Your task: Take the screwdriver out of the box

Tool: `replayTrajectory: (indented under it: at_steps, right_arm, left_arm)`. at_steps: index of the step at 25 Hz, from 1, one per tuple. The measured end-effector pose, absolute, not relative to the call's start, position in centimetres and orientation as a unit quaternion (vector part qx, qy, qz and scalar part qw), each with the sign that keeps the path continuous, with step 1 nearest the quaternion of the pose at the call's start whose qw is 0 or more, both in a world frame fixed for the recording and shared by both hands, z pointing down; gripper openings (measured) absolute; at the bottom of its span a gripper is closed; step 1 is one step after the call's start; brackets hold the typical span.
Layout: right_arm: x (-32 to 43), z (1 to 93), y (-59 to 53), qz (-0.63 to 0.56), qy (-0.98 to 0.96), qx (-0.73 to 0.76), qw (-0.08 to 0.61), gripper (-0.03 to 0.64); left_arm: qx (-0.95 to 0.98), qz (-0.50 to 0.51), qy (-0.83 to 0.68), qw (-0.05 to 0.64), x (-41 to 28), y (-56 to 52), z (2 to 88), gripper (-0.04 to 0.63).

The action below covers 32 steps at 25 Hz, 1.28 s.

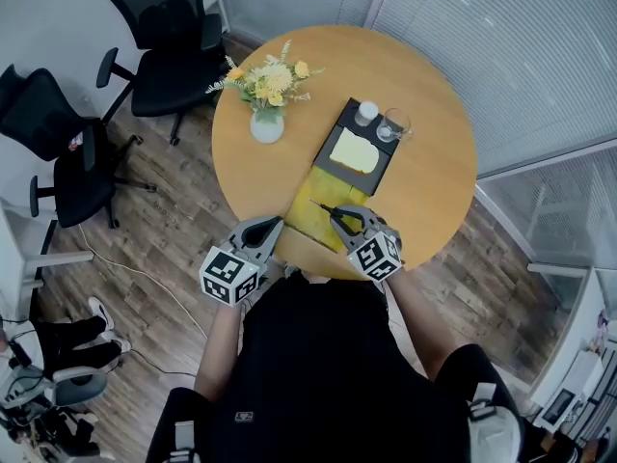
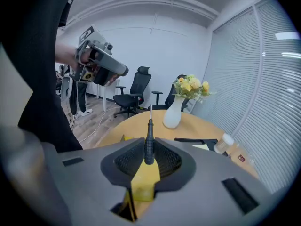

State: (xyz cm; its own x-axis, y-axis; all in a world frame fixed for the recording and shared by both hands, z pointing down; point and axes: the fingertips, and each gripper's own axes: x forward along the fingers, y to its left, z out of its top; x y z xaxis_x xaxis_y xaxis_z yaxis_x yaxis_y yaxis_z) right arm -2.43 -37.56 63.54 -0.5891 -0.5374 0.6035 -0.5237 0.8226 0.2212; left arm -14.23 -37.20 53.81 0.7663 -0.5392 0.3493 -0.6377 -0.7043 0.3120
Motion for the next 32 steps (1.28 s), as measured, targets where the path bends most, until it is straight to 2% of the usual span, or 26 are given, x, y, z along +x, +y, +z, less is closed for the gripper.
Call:
replayTrajectory:
  at_steps: [9,25,32]
  right_arm:
    - [-2.9,58.9,-36.5,0.063,-0.92,0.324,0.212,0.061]
    - [-3.0,55.2,-35.8,0.153,-0.932,0.316,0.086,0.061]
    - [-2.8,54.1,-35.9,0.178,-0.931,0.316,0.051,0.061]
  left_arm:
    - [0.919,0.118,-0.314,0.206,-13.8,-36.8,53.4,0.006]
    - [0.925,0.118,-0.298,0.205,-12.8,-36.0,53.3,0.006]
    - [0.926,0.115,-0.296,0.206,-12.8,-35.8,53.2,0.006]
